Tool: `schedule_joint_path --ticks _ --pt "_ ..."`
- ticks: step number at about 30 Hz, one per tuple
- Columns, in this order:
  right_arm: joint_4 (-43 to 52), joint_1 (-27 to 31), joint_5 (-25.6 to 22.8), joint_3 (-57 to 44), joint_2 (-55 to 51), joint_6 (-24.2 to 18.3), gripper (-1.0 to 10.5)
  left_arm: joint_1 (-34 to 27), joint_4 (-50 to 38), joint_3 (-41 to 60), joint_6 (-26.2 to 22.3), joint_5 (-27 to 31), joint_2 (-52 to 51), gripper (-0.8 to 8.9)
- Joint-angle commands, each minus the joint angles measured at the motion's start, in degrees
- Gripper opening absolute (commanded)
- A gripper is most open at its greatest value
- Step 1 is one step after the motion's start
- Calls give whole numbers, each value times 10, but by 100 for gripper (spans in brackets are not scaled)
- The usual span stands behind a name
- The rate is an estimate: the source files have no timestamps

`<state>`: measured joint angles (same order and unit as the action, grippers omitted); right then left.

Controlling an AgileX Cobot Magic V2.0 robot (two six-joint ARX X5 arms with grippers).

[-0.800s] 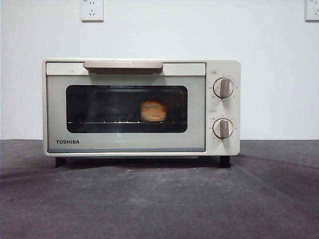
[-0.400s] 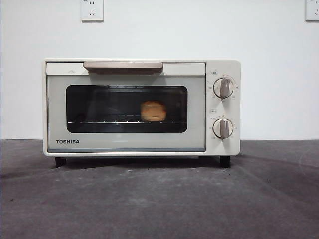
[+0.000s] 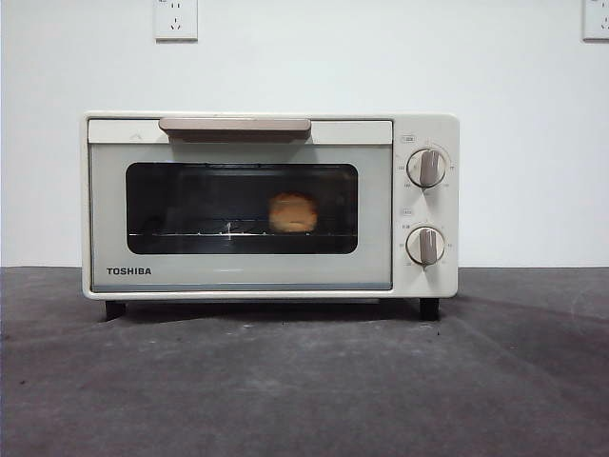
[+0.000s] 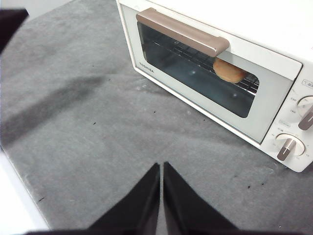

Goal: The left arm flap open the oven, the right arm pick bread and place it into oven, the left arm flap close the oven

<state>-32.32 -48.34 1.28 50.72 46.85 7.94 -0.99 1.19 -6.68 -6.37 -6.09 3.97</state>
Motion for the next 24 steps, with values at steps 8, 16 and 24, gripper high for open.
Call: schedule_joint_path --ticks 8,16,24 --pt "6 -5 -2 6 2 6 6 -1 32 49 -5 2 -38 20" --pt "6 -5 -2 6 2 6 6 -1 94 60 -7 2 -38 20" --pt "6 -5 -2 6 2 6 6 -1 93 60 0 2 -38 20"
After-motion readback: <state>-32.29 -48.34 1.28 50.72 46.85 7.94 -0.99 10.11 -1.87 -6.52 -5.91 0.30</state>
